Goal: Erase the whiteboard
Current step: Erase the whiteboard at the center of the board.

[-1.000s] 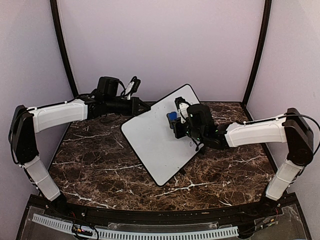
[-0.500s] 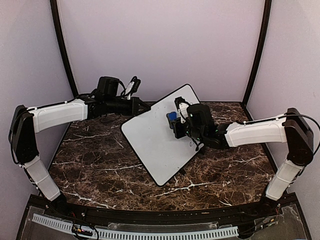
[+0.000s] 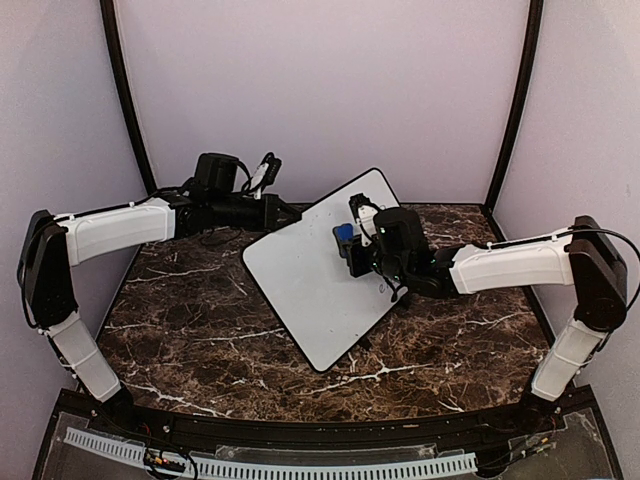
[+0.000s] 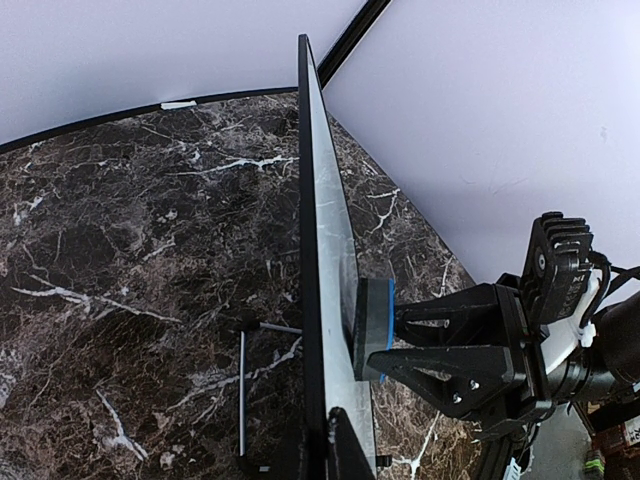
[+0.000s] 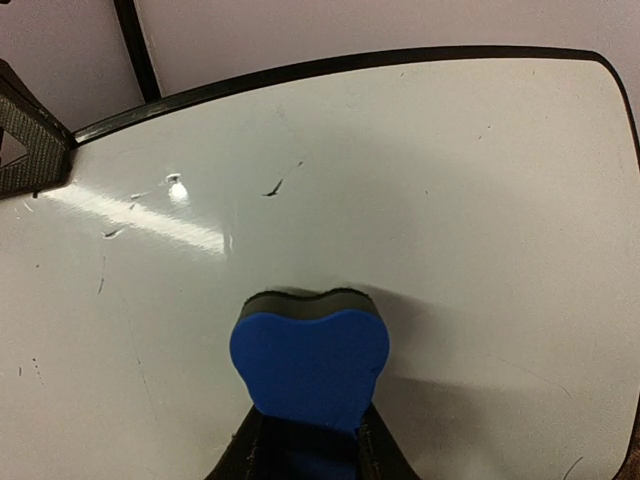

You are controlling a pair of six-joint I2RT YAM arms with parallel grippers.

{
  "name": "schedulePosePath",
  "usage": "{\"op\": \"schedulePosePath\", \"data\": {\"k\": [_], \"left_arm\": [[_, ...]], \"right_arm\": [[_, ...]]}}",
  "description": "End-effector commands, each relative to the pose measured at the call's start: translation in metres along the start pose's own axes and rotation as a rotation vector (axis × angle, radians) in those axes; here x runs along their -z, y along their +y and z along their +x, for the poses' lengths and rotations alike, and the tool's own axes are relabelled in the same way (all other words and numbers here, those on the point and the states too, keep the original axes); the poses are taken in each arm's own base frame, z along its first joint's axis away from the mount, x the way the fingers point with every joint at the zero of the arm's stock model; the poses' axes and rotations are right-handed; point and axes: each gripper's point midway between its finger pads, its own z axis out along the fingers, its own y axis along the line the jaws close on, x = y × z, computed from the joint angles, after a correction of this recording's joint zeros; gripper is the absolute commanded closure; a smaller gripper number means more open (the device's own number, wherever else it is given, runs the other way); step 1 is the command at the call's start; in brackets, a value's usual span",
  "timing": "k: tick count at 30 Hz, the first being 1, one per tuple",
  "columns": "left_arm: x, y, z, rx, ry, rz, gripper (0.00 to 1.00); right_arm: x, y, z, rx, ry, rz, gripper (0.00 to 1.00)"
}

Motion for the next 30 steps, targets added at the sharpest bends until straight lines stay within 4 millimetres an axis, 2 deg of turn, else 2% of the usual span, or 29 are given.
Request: {"op": "schedulePosePath", "data": {"k": [1, 10, 18, 24, 30], "left_arm": [[-0.022, -0.034, 0.06, -0.062, 0.187, 0.126, 1.0], [-0.021, -0.035, 0.059, -0.063, 0.183, 0.128, 1.0], [-0.028, -0.027, 0.065, -0.054, 0.201, 0.109, 1.0], [-0.027, -0.025, 0.064, -0.065, 0.198, 0.097, 1.0], [-0.029, -0.023, 0.067, -0.059, 0.206, 0.095, 1.0]], "right_arm": [[0.002, 0.02, 0.016, -0.001, 0.054, -0.08, 0.76], [0.003, 0.02, 0.016, -0.011, 0.048, -0.078, 0.76], [0.007, 0.02, 0.021, -0.045, 0.039, -0.095, 0.76], [0.02, 0.008, 0.019, -0.053, -0.002, -0.058, 0.76], [0.026, 0.0, 0.03, -0.036, 0.006, -0.032, 0.76]]}}
